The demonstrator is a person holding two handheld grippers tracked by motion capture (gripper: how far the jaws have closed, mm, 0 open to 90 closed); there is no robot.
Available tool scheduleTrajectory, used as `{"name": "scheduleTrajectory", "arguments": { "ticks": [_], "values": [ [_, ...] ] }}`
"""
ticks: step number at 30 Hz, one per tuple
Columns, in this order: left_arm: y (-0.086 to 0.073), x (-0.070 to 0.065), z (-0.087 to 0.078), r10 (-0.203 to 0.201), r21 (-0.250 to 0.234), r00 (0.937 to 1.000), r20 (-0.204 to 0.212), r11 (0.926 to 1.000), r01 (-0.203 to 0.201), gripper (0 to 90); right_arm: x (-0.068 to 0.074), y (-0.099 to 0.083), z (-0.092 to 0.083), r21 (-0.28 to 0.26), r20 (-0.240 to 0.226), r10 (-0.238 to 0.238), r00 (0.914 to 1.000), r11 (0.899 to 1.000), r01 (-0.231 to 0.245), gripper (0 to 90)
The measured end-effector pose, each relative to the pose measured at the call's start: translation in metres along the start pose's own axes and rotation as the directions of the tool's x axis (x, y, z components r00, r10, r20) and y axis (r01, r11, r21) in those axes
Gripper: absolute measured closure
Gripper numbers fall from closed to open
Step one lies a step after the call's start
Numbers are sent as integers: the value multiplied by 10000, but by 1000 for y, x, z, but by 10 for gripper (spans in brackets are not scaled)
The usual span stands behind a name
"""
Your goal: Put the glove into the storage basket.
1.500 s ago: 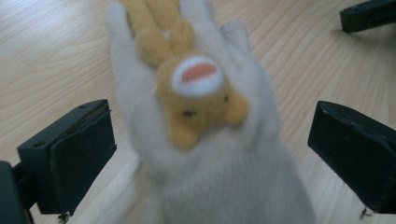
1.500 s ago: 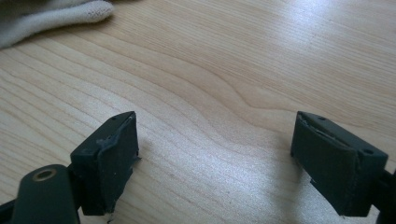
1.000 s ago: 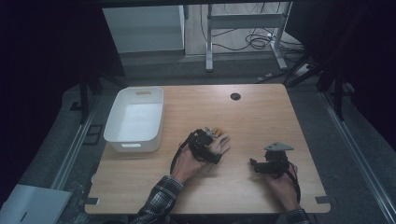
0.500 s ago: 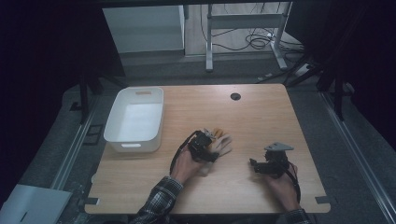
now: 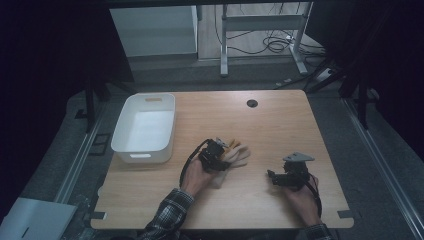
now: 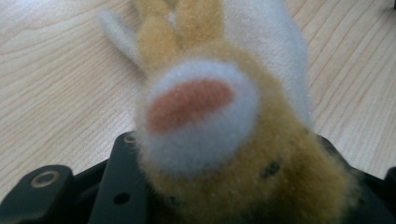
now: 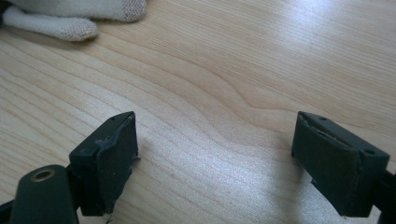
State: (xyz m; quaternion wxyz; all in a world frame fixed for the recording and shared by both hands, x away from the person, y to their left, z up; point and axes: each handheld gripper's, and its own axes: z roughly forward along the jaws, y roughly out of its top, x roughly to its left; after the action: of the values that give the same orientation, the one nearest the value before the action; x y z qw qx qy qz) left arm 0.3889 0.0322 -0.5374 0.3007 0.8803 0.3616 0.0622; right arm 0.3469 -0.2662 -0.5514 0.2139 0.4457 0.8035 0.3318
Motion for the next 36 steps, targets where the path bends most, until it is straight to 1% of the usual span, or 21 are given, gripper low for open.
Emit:
{"name": "scheduleTrajectory", "arguments": {
  "ticks": [2,7,11,14,16,18,20,21,22,23,25,28,29,30,33,35,36],
  "values": [
    [0,0,-1,-2,-11,10000,-15,10000,2,573,0,0,0,0,1,0,10000,10000,0,148],
    [2,2,-11,36,18,9999,-112,10000,-36,568,0,0,0,-4,-3,1,10000,10000,-1,148],
    [4,7,-20,-47,20,9997,-245,10000,48,566,0,0,0,-11,-5,-8,10000,10000,8,148],
    [5,12,-27,-220,-49,9991,-355,9997,219,564,0,0,0,-10,1,-14,10000,10000,14,148],
    [6,14,-30,-263,-81,9989,-390,9996,260,562,0,0,0,-11,4,-14,10000,10000,14,148],
    [7,18,-38,-445,-183,9975,-546,9989,435,561,0,0,0,-16,-1,-10,10000,10000,10,148],
    [7,21,-44,-524,-278,9965,-657,9983,506,559,0,0,0,-11,-7,-7,10000,10000,7,148],
    [7,21,-44,-524,-278,9965,-657,9983,506,558,0,0,0,-11,-7,-7,10000,10000,7,148],
    [8,24,-49,-604,-356,9956,-719,9977,580,557,0,0,0,-8,-8,-5,10000,10000,5,148],
    [8,24,-49,-604,-356,9956,-719,9977,580,557,0,0,0,-6,-9,-4,10000,10000,4,148],
    [9,29,-57,-742,-425,9935,-867,9966,707,556,0,0,0,-8,-9,-6,10000,10000,6,148],
    [10,32,-62,-774,-431,9925,-942,9964,736,556,0,0,0,-9,-8,-7,10000,10000,7,148],
    [10,34,-67,-854,-476,9910,-1035,9956,808,556,0,0,0,-9,-9,-7,10000,10000,7,148],
    [10,35,-68,-823,-448,9908,-1077,9960,778,556,0,0,0,-9,-8,-4,10000,10000,4,148],
    [12,39,-75,-920,-480,9887,-1184,9951,869,556,0,0,0,-9,-9,-6,10000,10000,6,148],
    [12,40,-76,-966,-504,9880,-1207,9946,911,556,0,0,0,-15,-6,-25,10000,10000,25,148],
    [13,43,-80,-997,-471,9867,-1283,9944,944,556,0,0,0,-14,-6,-24,10000,10000,24,148]
  ]
}}
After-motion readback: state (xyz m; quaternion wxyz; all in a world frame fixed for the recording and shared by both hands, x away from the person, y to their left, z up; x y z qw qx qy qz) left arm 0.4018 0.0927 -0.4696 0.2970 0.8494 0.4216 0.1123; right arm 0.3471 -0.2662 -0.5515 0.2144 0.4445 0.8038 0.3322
